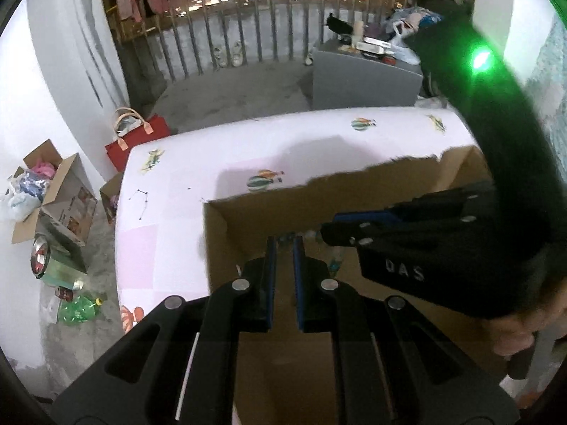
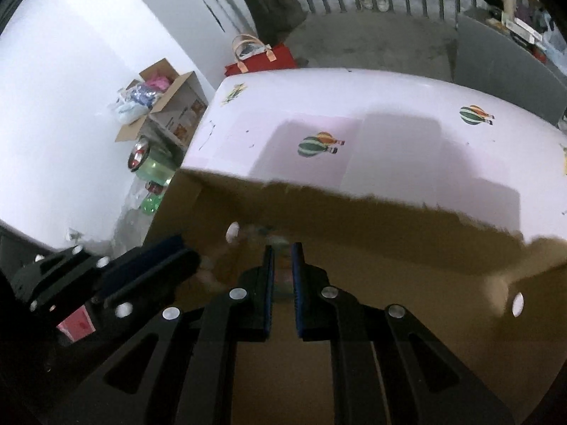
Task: Organize jewelry
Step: 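Lower the bracelet into the box and open both grippers, then move both grippers to the black smartwatch on the table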
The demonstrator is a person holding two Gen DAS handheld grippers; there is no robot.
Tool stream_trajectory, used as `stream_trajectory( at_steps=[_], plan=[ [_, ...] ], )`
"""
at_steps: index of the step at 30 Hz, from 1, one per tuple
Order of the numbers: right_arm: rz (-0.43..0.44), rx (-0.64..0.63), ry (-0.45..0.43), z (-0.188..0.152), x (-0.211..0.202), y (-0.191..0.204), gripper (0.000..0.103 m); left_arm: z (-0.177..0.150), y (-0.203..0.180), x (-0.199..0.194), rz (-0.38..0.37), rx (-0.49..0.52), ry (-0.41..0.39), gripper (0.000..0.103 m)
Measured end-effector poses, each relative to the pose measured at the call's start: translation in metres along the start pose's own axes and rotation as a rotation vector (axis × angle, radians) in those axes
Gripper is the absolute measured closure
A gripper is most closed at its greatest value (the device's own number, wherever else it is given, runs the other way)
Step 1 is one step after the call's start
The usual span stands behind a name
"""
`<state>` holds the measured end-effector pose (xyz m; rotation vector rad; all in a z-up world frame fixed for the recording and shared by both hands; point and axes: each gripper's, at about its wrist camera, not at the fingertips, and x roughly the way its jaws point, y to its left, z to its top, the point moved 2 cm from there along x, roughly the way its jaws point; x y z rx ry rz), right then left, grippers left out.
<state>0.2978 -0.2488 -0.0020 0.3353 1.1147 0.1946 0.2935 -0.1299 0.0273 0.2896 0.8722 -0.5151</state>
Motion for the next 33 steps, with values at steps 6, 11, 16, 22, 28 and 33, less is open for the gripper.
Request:
stream_trajectory(
  at_steps=[6,11,16,22,28,33],
  plan=[
    [-0.029,-0.016,-0.033,0.003,0.000,-0.003,0.092,0.000,0.021,-0.022,0.026,-0.053,-0.071,0.092],
    [-0.032,-0.045,-0.142,-0.001,-0.045,0.006,0.079,-0.011,0.039,-0.056,0.036,-0.110,-0.135,0.086],
    [-0.047,-0.147,-0.308,-0.037,-0.117,0.031,0.067,-0.040,0.047,-0.107,0.043,-0.126,-0.229,0.079],
    [-0.037,-0.180,-0.446,-0.124,-0.184,0.036,0.061,-0.103,0.046,-0.161,-0.002,-0.141,-0.311,0.066],
    [-0.051,-0.137,-0.407,-0.214,-0.166,0.024,0.061,-0.175,0.023,-0.162,-0.111,-0.153,-0.265,0.049],
    [-0.070,-0.107,-0.322,-0.261,-0.120,0.027,0.061,-0.219,-0.008,-0.120,-0.170,-0.169,-0.139,0.048]
  ],
)
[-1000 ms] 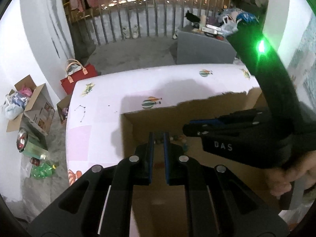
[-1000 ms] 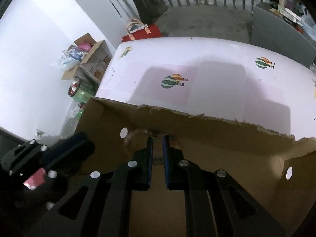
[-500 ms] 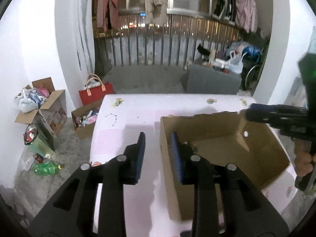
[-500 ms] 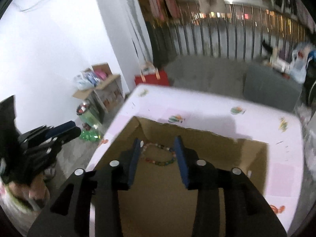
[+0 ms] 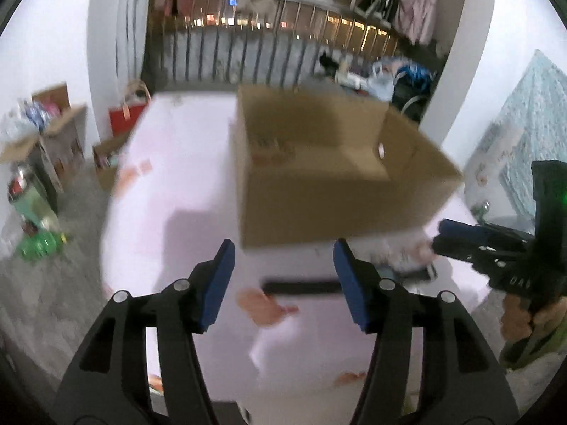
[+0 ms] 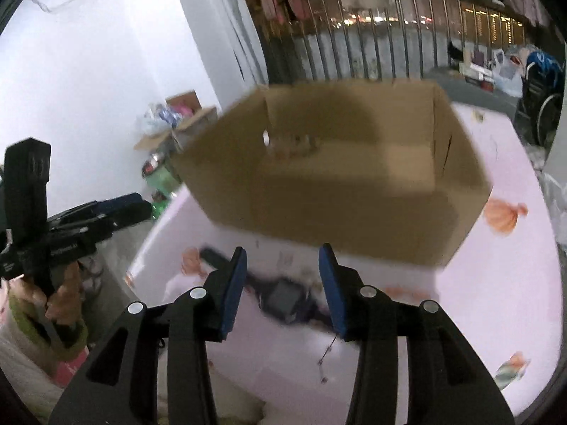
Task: Organize jewelry
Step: 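Move both grippers to the black smartwatch on the table, then grasp the watch face with the right gripper while the left gripper grasps the strap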
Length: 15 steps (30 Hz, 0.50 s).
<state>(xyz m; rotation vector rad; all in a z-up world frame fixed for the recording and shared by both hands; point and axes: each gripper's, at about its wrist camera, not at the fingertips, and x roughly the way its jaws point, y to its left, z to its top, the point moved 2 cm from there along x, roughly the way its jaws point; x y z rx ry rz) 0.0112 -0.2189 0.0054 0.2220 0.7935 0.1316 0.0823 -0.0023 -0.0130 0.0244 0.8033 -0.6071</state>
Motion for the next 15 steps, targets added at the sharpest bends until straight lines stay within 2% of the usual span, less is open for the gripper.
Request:
stream_trajectory(
  at_steps=[5,10,15],
  plan=[
    [-0.040,-0.039,0.032,-0.021,0.022,0.008,0.061,-0.021,0.003,0.037,0.017,-0.009,0.073,0.048],
    [-0.048,-0.086,0.038,-0.027,0.033,0.013,0.061,-0.023,0.012,0.057,0.028,-0.031,0.099,0.048],
    [-0.079,-0.121,0.058,-0.034,0.045,0.018,0.061,-0.022,0.014,0.069,0.002,-0.057,0.122,0.049]
  ],
)
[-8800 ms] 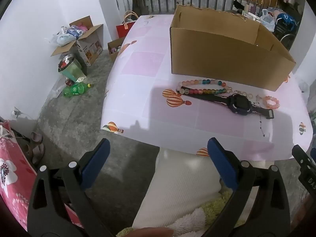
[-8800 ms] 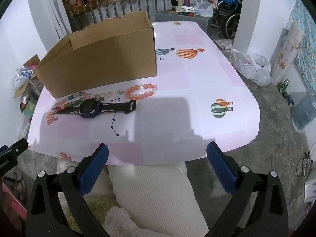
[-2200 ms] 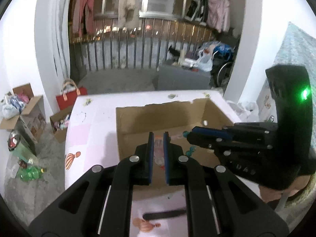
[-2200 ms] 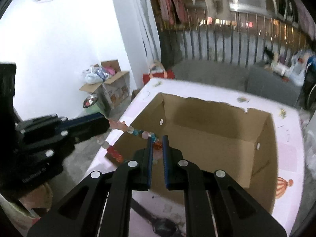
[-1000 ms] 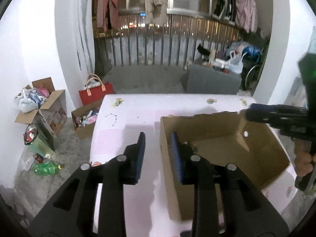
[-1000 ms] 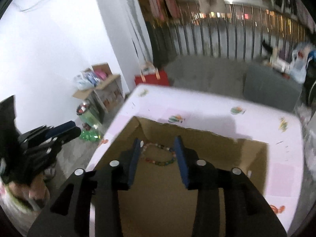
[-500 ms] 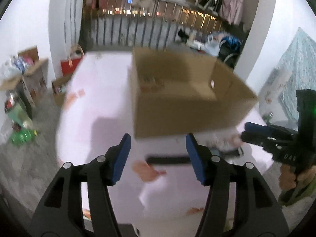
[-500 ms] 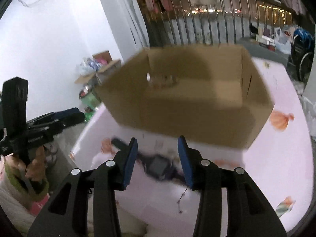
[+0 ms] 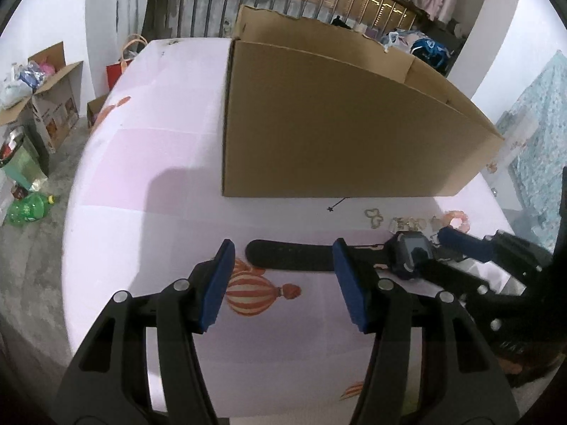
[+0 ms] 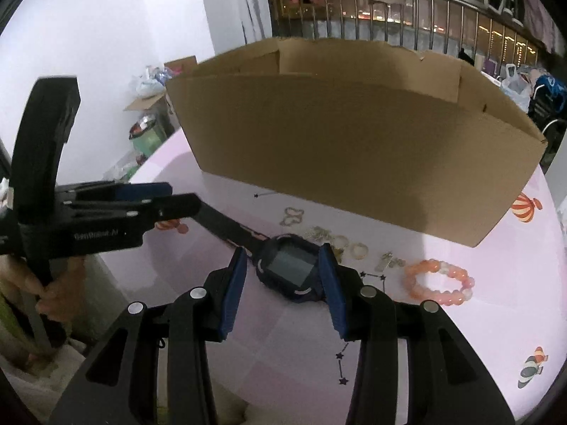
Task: Organize jewelry
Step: 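Grasp the watch face with the right gripper while the left gripper grasps the strap, then lift the black smartwatch off the table with both grippers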
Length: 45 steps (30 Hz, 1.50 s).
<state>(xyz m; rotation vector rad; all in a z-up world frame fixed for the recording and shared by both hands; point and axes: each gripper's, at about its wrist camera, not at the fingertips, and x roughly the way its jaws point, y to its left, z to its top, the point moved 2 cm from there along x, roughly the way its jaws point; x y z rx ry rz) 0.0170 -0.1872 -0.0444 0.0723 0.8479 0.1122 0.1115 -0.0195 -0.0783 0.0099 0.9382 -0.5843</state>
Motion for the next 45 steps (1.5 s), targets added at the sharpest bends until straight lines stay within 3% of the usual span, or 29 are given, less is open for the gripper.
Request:
stream_trajectory(
  at_steps=[10,23,29,36,45],
  plan=[
    [-0.004,-0.010,0.021,-0.002,0.007,0.003,0.061,0.004,0.005,0.017,-0.020,-0.001,0.016,0.050],
    [0.019,-0.032,0.018,-0.002,0.010,0.007,0.061,0.003,0.007,0.014,-0.249,-0.138,0.052,0.048],
    [0.018,-0.039,0.018,-0.002,0.010,0.007,0.061,0.007,0.000,0.012,-0.262,-0.143,0.030,0.061],
    [0.022,-0.050,0.017,-0.002,0.009,0.007,0.061,0.009,-0.012,0.010,-0.255,-0.110,-0.001,0.084],
    [0.025,-0.024,0.016,-0.002,0.008,0.002,0.061,0.002,-0.038,-0.002,-0.074,0.076,-0.048,0.089]
  ],
)
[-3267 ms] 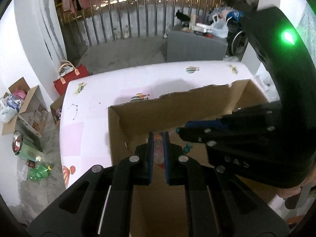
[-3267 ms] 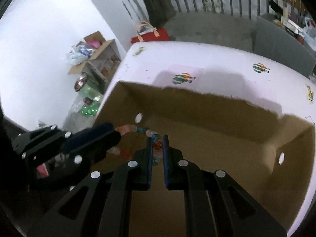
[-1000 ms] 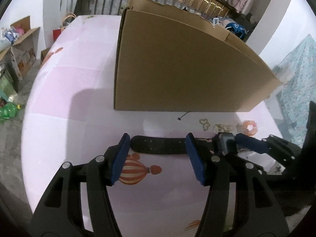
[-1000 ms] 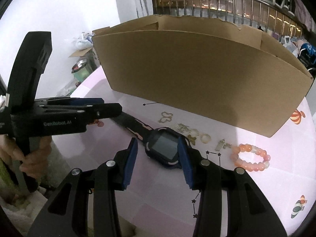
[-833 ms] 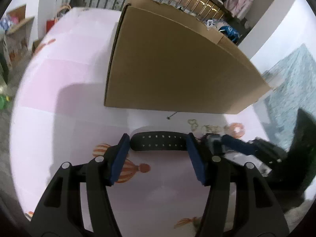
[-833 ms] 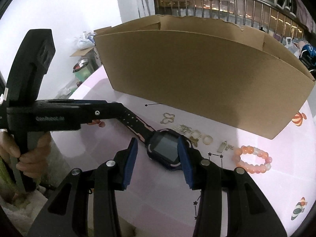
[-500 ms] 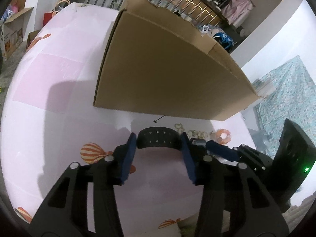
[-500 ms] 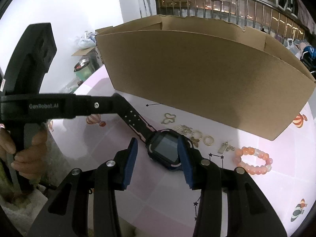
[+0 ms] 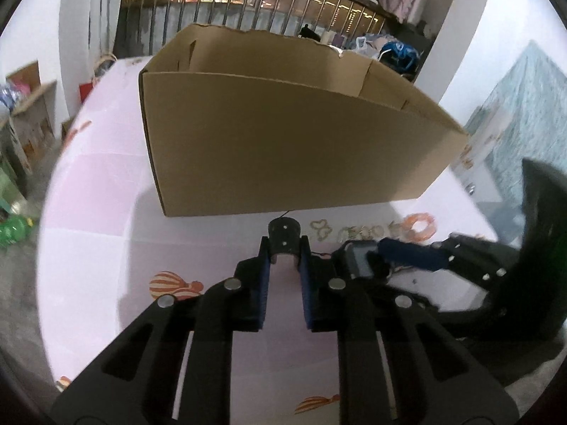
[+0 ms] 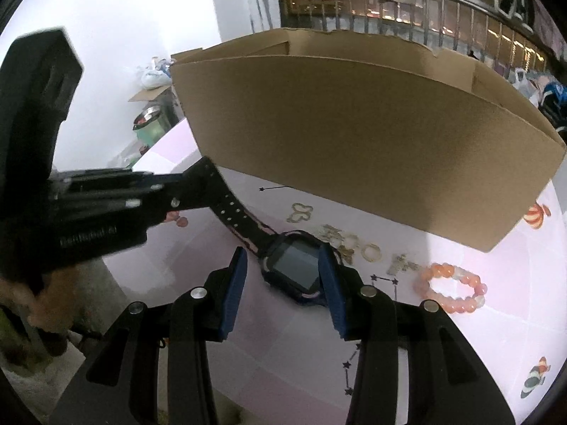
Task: Organize jewelry
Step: 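Lift the black smartwatch off the table with both grippers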
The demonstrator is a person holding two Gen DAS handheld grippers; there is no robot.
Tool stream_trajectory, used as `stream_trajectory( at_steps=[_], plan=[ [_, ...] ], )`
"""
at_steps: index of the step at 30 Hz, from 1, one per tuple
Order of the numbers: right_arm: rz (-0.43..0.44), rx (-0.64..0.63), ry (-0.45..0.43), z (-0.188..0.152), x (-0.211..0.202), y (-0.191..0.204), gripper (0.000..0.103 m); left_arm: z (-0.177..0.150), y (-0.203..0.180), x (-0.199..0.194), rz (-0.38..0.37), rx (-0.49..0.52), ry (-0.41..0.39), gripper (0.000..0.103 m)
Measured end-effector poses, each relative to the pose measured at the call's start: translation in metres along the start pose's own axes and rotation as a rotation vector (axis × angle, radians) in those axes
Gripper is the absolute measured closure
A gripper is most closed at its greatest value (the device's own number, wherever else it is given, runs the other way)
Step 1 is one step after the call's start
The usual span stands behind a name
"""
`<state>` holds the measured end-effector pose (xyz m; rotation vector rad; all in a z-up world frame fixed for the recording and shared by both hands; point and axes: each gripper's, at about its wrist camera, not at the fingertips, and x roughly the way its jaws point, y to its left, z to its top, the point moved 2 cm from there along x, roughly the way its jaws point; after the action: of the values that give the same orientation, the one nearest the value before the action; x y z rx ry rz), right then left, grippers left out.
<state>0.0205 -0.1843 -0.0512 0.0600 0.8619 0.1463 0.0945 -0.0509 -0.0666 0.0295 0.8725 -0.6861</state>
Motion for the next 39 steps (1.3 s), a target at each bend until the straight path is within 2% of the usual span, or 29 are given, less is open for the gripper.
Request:
stream_trajectory(
  at_steps=[6,11,17,25,27,29,33,39],
  plan=[
    [-0.001,0.109,-0.016,-0.009,-0.026,-0.029,0.061,-0.008,0.000,0.004,0.057,0.024,0.000,0.089],
    [-0.040,0.235,-0.014,-0.026,-0.046,-0.059,0.061,-0.014,-0.005,0.011,0.098,0.052,0.009,0.088],
    [-0.063,0.356,0.005,-0.035,-0.039,-0.082,0.061,-0.015,-0.002,0.012,0.105,0.048,0.009,0.088],
    [-0.005,0.403,0.017,-0.033,-0.020,-0.087,0.063,-0.016,-0.004,0.013,0.109,0.040,0.013,0.088],
    [-0.012,0.421,0.012,-0.032,-0.018,-0.088,0.067,-0.016,-0.004,0.013,0.109,0.040,0.013,0.088],
    [-0.011,0.440,0.006,-0.032,-0.019,-0.089,0.076,-0.016,-0.004,0.014,0.110,0.041,0.015,0.088],
    [0.053,0.481,-0.029,-0.032,-0.024,-0.090,0.083,-0.016,-0.004,0.015,0.107,0.043,0.015,0.088],
    [0.001,0.454,-0.024,-0.030,-0.019,-0.087,0.097,-0.016,-0.004,0.014,0.103,0.039,0.012,0.087]
  ],
)
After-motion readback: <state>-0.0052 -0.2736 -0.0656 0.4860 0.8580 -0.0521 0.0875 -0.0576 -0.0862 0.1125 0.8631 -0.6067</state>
